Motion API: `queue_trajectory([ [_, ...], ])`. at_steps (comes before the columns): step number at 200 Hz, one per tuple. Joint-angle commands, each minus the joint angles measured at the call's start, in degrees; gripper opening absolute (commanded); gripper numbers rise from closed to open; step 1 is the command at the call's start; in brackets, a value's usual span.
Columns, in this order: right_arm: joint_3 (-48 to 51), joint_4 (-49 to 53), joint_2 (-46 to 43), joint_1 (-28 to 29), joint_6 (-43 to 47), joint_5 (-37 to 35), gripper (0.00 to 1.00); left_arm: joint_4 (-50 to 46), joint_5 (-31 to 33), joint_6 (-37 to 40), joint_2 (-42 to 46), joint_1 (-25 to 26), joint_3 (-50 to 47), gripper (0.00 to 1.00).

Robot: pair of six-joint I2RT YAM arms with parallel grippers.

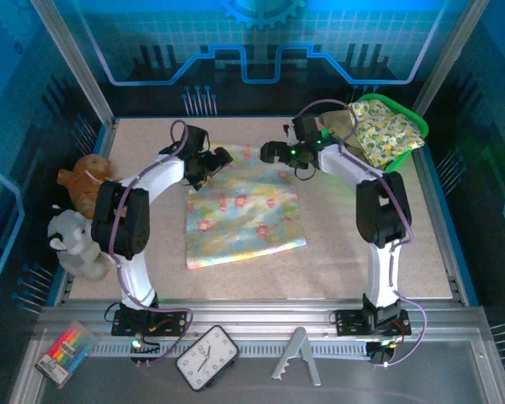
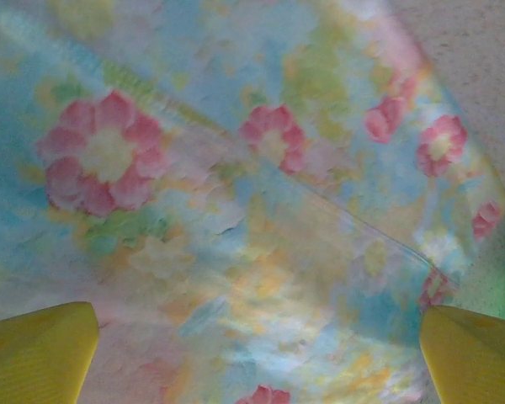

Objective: Fold and stack the skirts

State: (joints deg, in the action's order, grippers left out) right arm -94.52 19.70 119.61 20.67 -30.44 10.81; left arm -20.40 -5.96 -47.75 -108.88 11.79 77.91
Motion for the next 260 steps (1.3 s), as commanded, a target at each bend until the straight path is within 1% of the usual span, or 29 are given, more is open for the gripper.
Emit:
queue_trajectory([
  [1,-5.4,2.0,5.1,1.0,-8.2,2.3,1.00,4.7,-1.0,-7.1,2.6,-0.2,-4.6,0.99],
  [14,-7.8,3.3,7.7,1.3,-9.4,1.7,1.00,6.5,-2.6,-7.8,3.6,-0.3,-7.1,0.99],
  [24,-9.8,3.8,9.6,1.5,-10.0,1.6,1.00,5.7,-3.3,-6.9,3.4,-0.3,-7.5,0.99],
  [39,-13.3,6.6,12.3,1.7,-11.0,-0.9,1.00,2.7,-1.3,-5.1,2.4,-0.6,-7.3,0.99],
  [47,-14.2,7.3,13.2,1.8,-11.8,-2.7,1.00,2.6,-0.5,-4.8,1.7,-1.2,-7.9,0.99],
  [63,-13.4,5.6,13.4,1.5,-15.6,-4.8,1.00,4.1,0.0,-4.4,0.2,-2.6,-8.8,0.99],
  [74,-13.3,4.3,15.9,1.3,-17.9,-5.8,1.00,3.4,1.5,-3.1,-1.6,-3.1,-7.6,0.99],
  [94,-16.9,5.7,19.7,1.2,-19.3,-8.5,1.00,-1.0,4.7,0.9,-7.1,-3.2,-1.2,0.99],
  [108,-20.7,7.5,22.3,1.1,-19.8,-10.3,1.00,-5.2,7.0,4.3,-11.2,-3.3,5.3,0.99],
  [124,-24.5,9.2,24.3,1.0,-20.5,-11.7,1.00,-8.5,8.0,7.6,-15.2,-3.5,11.8,0.99],
  [134,-25.3,8.7,24.0,1.1,-20.8,-11.5,1.00,-10.6,8.9,9.2,-16.6,-3.5,15.8,0.99],
  [142,-24.8,7.7,22.8,1.3,-20.7,-11.1,1.00,-12.0,8.3,10.1,-16.7,-3.5,18.0,0.99],
  [155,-22.7,5.9,19.3,1.7,-19.5,-10.6,1.00,-12.7,6.5,10.8,-13.8,-3.1,18.7,0.99],
  [174,-18.9,4.0,14.0,2.5,-17.4,-9.4,1.00,-12.0,6.8,10.6,-5.2,-0.7,14.6,0.99],
  [182,-17.4,2.4,11.4,2.7,-17.2,-7.5,1.00,-11.7,7.0,9.3,-1.1,0.7,11.8,0.99],
  [195,-15.9,0.2,10.2,3.0,-17.3,-4.1,1.00,-9.5,6.5,5.5,5.6,3.1,5.4,0.99],
  [228,-18.0,-0.4,12.6,3.5,-19.8,-0.5,1.00,-1.3,4.6,-7.5,20.7,9.4,-14.2,0.99],
  [238,-19.7,0.0,13.4,3.5,-20.4,0.5,1.00,1.6,2.6,-11.5,24.0,10.1,-19.6,0.99],
  [246,-21.4,0.3,15.9,3.5,-20.8,1.2,1.00,4.6,0.8,-14.7,26.2,10.5,-23.6,0.99],
  [260,-24.3,0.5,18.2,3.7,-21.7,2.7,1.00,9.0,-2.4,-18.4,29.0,10.6,-29.7,0.99],
])
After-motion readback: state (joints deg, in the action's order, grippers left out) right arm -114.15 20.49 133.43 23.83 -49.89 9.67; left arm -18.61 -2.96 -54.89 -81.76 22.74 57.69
